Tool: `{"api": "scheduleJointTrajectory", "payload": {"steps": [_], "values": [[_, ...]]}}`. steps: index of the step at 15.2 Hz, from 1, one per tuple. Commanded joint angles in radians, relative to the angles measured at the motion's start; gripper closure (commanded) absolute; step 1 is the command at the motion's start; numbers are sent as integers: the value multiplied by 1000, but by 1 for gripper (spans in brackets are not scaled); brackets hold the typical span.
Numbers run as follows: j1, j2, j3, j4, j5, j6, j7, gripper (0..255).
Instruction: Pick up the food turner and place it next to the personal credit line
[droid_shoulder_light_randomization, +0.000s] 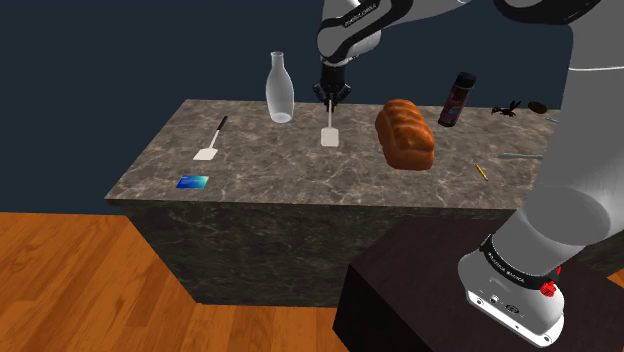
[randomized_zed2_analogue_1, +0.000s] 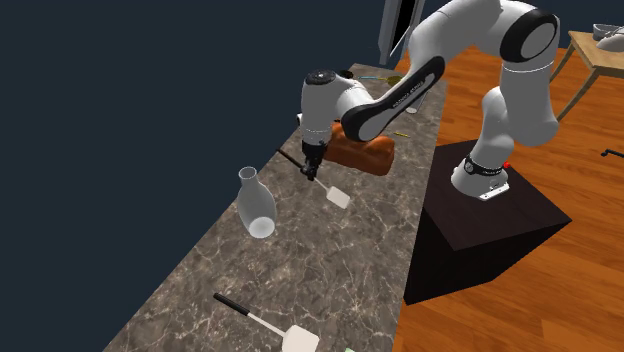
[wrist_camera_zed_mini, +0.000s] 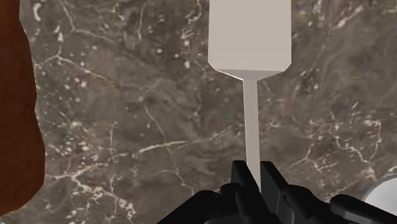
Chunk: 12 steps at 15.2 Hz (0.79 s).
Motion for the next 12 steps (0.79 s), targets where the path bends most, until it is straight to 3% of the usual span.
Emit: {"api": "scheduleJointTrajectory", "payload": {"steps": [1, 12], "values": [[31, 5, 9, 2, -8, 0, 45, 255], [212, 125, 51, 194, -52, -87, 271, 255]]}}
